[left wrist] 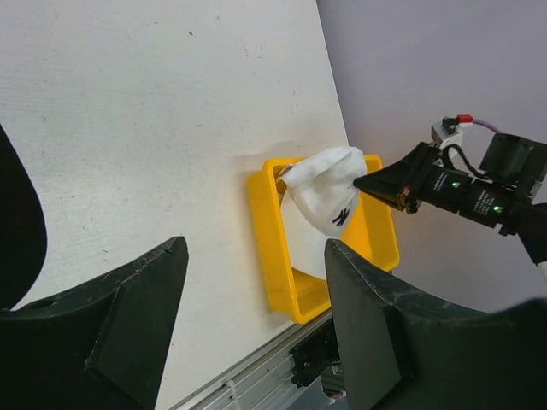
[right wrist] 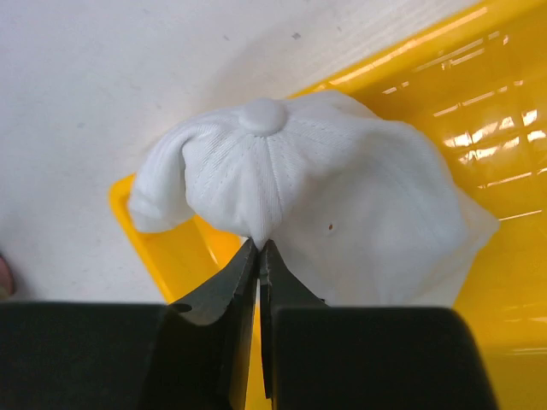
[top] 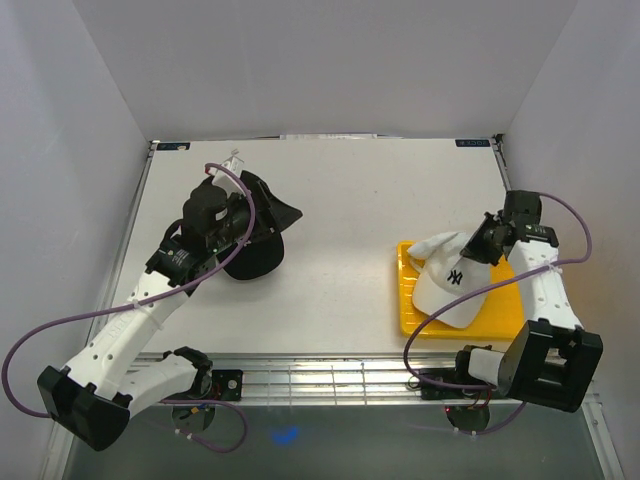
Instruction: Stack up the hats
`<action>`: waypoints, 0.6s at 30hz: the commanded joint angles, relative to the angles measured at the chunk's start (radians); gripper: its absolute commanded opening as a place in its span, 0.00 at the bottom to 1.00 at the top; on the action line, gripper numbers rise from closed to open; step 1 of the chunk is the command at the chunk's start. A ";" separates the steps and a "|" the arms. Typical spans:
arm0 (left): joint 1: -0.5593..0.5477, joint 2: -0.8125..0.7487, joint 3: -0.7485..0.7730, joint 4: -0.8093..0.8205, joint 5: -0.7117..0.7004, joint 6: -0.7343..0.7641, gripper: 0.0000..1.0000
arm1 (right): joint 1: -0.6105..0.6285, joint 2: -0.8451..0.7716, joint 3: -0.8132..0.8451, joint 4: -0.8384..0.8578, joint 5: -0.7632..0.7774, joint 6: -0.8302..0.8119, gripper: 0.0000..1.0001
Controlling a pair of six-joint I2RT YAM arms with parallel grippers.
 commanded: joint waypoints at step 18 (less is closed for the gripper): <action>-0.019 0.012 -0.101 0.293 0.260 -0.121 0.77 | 0.042 -0.103 0.474 -0.108 -0.422 0.094 0.08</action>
